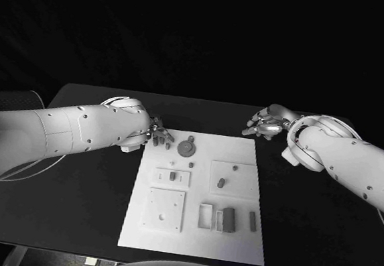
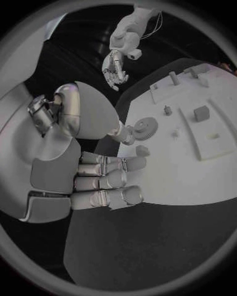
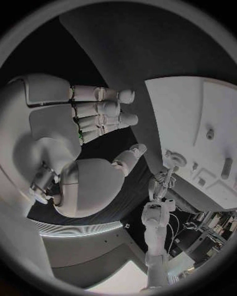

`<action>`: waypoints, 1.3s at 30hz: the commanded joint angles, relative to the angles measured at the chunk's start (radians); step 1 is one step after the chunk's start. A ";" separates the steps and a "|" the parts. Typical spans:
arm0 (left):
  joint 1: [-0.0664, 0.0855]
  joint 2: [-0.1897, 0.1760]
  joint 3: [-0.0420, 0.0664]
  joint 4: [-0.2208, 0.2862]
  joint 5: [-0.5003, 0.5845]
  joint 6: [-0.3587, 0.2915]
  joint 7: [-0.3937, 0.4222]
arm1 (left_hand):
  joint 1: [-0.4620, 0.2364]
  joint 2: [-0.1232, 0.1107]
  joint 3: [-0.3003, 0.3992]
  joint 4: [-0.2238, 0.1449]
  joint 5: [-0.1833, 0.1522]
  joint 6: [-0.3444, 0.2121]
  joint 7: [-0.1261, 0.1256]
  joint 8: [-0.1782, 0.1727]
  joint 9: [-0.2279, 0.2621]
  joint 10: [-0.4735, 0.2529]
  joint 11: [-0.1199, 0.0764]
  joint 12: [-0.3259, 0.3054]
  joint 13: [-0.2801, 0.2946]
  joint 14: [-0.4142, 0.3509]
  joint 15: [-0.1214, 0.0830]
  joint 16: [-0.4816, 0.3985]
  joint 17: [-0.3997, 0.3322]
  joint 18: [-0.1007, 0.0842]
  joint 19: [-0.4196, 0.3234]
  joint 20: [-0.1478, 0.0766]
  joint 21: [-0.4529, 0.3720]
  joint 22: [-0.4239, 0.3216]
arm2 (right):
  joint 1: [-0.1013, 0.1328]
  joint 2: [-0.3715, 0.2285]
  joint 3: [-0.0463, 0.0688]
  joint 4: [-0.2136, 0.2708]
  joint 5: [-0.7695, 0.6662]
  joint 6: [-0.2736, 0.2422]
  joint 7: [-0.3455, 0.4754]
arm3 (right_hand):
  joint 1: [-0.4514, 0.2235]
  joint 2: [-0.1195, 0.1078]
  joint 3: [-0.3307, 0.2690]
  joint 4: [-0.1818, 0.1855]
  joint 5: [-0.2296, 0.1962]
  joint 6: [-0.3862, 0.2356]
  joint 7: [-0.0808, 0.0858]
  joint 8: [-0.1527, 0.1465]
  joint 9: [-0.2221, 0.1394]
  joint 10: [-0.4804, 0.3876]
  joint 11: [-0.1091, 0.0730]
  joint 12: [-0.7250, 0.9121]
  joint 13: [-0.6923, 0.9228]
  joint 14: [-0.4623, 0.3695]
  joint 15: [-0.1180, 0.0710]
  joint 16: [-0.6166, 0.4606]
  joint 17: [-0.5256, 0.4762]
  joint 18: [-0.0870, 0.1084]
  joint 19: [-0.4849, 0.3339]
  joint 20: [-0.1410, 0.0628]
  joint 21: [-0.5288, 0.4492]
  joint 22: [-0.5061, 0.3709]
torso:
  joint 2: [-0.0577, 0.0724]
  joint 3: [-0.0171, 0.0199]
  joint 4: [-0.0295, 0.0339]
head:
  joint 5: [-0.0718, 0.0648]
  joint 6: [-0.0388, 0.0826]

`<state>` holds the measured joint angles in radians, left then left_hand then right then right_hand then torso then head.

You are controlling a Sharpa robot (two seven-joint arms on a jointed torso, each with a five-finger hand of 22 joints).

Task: Assemble the parts on the task board

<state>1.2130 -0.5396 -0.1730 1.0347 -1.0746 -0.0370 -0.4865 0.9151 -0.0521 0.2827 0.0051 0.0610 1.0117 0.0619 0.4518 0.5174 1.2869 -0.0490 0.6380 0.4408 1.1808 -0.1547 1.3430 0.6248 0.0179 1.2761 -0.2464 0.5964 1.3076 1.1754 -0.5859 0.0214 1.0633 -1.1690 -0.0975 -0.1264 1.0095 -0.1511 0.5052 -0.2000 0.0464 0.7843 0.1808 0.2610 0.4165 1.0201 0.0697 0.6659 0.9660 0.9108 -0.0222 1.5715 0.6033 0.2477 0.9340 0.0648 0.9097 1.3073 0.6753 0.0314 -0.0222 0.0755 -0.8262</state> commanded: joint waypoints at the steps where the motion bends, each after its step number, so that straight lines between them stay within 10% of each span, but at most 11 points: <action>1: 0.000 0.003 0.000 -0.002 0.002 0.023 0.021 | 0.021 -0.005 0.000 -0.004 -0.004 -0.001 0.003 -0.008 0.000 0.000 0.004 -0.008 0.003 0.000 0.001 0.002 0.001 0.056 -0.001 -0.002 0.006 0.021 | -0.001 0.001 0.000 0.000 -0.002 0.015 0.006 | -0.009 0.000 -0.002 0.006 0.004 0.001 0.006 -0.006 -0.002 -0.003 0.005 0.007 -0.001 0.002 -0.008 0.001 -0.002 0.014 -0.007 -0.001 -0.003 0.015 | 0.000 0.0002 -0.0003 | 0.000 -0.001; 28: -0.004 0.015 -0.003 -0.012 0.004 0.041 0.022 | 0.052 0.001 0.000 -0.023 0.030 -0.001 0.004 -0.010 0.003 0.000 0.006 -0.011 0.013 -0.001 0.003 0.004 0.002 0.055 -0.003 0.000 0.009 0.021 | -0.001 0.003 0.000 -0.001 -0.002 0.016 0.006 | -0.009 0.001 -0.002 0.006 0.004 0.001 0.006 -0.006 -0.002 -0.003 0.005 0.007 -0.001 0.002 -0.008 0.002 -0.002 0.014 -0.007 -0.002 -0.003 0.015 | 0.000 -0.0002 0.0006 | -0.005 -0.001; 39: -0.009 0.019 -0.003 -0.019 0.004 0.041 0.022 | 0.062 0.011 0.004 -0.051 0.096 -0.001 0.005 -0.011 0.005 0.000 0.006 -0.015 0.022 -0.002 0.004 0.004 0.002 0.053 -0.004 0.001 0.012 0.021 | -0.001 0.004 0.000 -0.002 -0.002 0.016 0.006 | -0.009 0.001 -0.002 0.006 0.004 0.001 0.006 -0.006 -0.002 -0.003 0.005 0.007 -0.002 0.002 -0.008 0.002 -0.002 0.014 -0.007 -0.001 -0.003 0.015 | 0.000 -0.0008 0.0011 | -0.007 -0.004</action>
<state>1.2057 -0.5237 -0.1761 1.0152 -1.0735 -0.0089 -0.4741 0.9672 -0.0434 0.2866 -0.0412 0.1532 1.0099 0.0585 0.4465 0.5211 1.2883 -0.0504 0.6263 0.4612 1.1808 -0.1512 1.3429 0.6253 0.0180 1.2776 -0.2445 0.6032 1.3078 1.1752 -0.5826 0.0214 1.0613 -1.1690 -0.0953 -0.1262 1.0095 -0.1512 0.5052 -0.2000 0.0464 0.7848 0.1817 0.2610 0.4157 1.0201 0.0697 0.6699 0.9658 0.9126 -0.0241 1.5715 0.6033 0.2461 0.9340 0.0648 0.9097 1.3073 0.6750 0.0311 -0.0210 0.0690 -0.8297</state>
